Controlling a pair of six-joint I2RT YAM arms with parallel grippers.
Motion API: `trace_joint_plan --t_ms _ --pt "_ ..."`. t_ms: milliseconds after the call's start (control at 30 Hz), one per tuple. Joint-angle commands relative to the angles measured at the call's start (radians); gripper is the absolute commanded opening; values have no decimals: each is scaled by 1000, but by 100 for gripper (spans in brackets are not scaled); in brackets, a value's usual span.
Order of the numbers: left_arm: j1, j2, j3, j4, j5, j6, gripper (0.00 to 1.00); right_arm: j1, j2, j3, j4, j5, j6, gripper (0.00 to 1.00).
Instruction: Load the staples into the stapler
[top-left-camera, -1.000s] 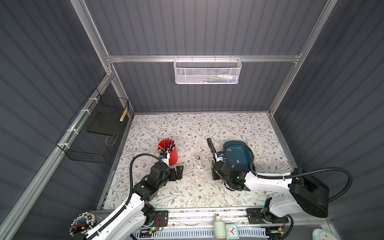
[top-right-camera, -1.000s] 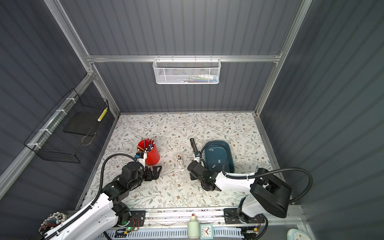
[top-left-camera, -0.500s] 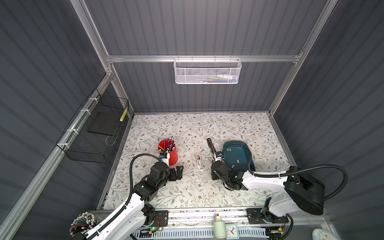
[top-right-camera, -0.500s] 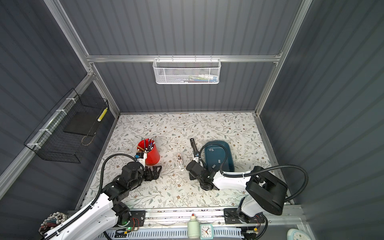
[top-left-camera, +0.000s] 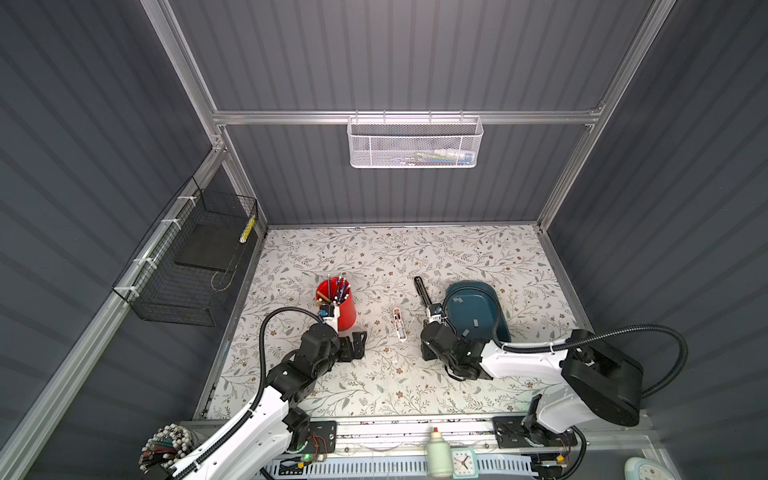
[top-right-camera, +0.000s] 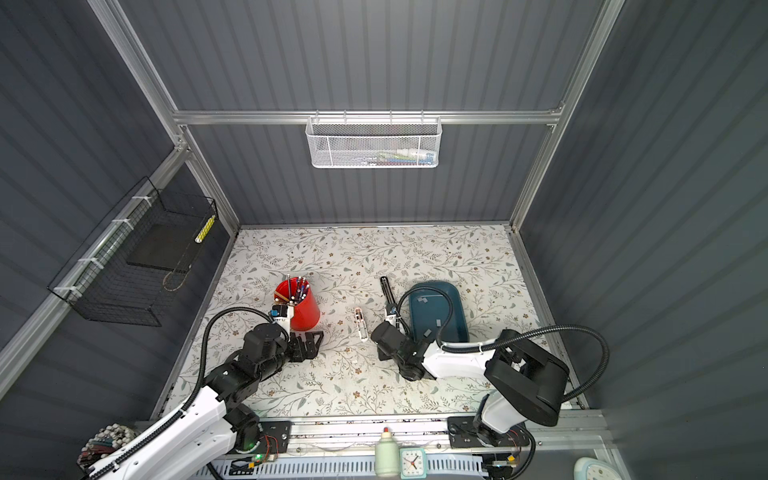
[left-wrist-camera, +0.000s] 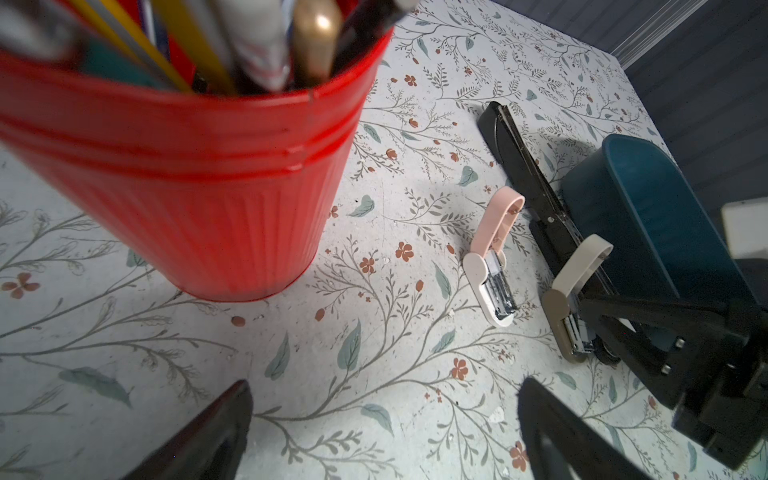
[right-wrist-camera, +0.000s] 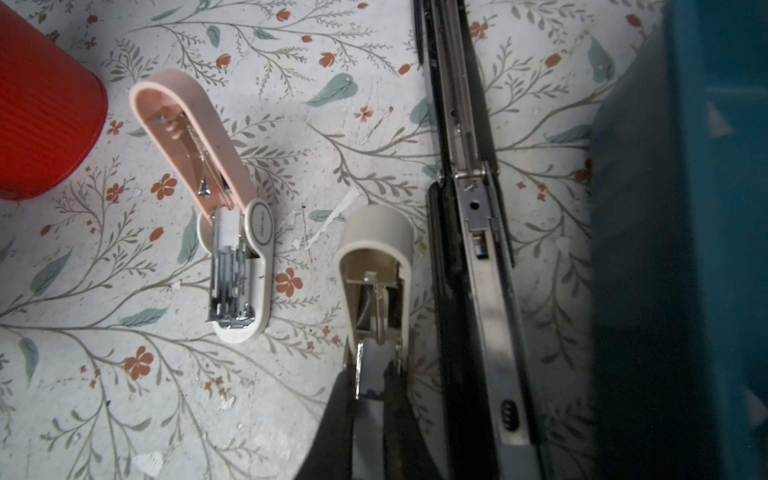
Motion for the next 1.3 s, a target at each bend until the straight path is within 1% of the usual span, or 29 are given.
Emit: trace_joint_plan --t_ms 0,333,733,1000,1100,1267 --pt "-2 -2 7 18 4 12 100 3 12 19 1 23 11 0" --pt "-2 1 7 19 3 11 100 3 10 14 1 23 20 0" --pt "-2 2 8 19 2 13 100 7 -1 -18 -16 -3 81 0" --pt "-2 2 8 19 3 12 100 21 2 -23 -48 3 116 1" --pt "-2 4 8 20 2 13 100 28 0 -23 -66 10 127 3" --pt "-2 4 8 19 4 12 100 38 7 -13 -99 23 141 10"
